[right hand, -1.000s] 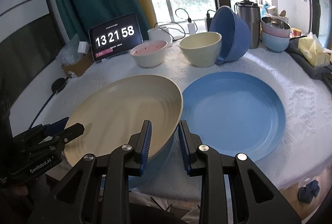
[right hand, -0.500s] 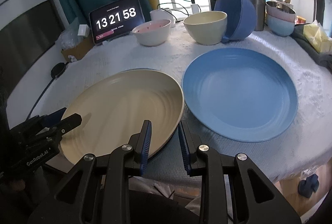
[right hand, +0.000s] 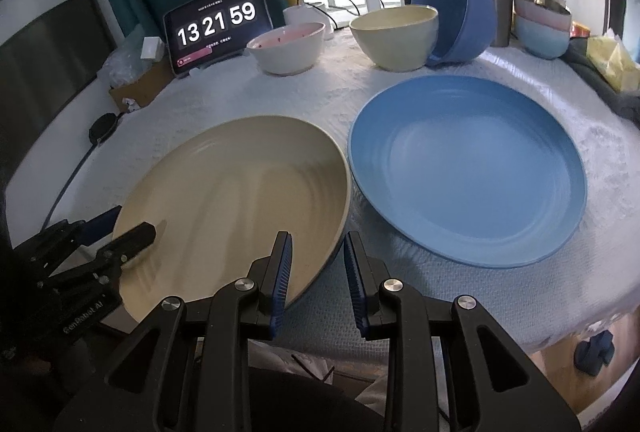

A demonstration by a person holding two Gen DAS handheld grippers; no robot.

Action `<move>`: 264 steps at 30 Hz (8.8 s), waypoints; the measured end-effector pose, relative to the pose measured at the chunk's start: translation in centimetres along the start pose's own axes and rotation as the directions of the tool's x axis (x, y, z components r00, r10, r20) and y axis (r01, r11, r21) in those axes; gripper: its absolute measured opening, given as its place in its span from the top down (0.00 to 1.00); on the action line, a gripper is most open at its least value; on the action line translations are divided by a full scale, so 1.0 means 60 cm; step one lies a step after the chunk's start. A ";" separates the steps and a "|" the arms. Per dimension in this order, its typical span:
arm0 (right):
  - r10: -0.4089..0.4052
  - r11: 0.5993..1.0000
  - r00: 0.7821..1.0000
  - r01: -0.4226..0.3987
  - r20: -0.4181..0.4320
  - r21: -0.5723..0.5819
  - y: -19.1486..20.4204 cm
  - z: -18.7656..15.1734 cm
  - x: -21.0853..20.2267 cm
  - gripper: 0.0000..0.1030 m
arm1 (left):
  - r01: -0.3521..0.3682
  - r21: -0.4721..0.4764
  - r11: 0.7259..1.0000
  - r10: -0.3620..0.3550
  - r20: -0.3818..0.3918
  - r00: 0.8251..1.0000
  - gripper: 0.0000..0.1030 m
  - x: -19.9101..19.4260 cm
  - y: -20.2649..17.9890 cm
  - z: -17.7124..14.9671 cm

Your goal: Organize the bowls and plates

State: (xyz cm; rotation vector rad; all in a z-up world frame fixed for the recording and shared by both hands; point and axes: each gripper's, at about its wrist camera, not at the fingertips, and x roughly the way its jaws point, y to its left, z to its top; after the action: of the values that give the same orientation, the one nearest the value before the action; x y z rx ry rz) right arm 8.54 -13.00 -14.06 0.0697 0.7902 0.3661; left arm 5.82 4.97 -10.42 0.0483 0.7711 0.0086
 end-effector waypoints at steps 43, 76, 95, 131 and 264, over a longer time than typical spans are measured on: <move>-0.060 0.997 0.997 0.057 0.045 0.058 -0.056 0.069 0.068 0.75 | 0.141 -0.074 0.987 -0.143 -0.022 0.989 0.54 0.123 -0.014 0.087; 0.007 0.991 0.992 -0.023 0.122 0.134 -0.123 0.049 -0.002 0.61 | 0.129 -0.024 0.991 -0.127 0.070 0.989 0.52 0.061 -0.104 0.119; -0.038 0.977 0.983 -0.001 0.181 0.214 -0.214 0.016 -0.060 0.61 | 0.187 0.076 0.979 -0.192 0.063 0.979 0.52 0.056 -0.220 0.131; -0.088 0.942 0.972 0.011 0.217 0.335 -0.391 0.016 -0.083 0.61 | 0.205 0.187 0.961 -0.195 -0.070 0.978 0.52 0.122 -0.392 0.147; -0.090 0.996 0.993 0.087 0.072 0.032 -0.038 0.062 0.011 0.71 | 0.180 -0.119 0.976 -0.167 0.114 0.979 0.57 0.046 -0.037 0.069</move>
State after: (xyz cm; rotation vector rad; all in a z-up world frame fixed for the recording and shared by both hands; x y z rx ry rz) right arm 12.28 -14.64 -12.35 0.0746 0.7233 0.2666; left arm 10.66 2.68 -9.47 -0.1405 0.6677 -0.1102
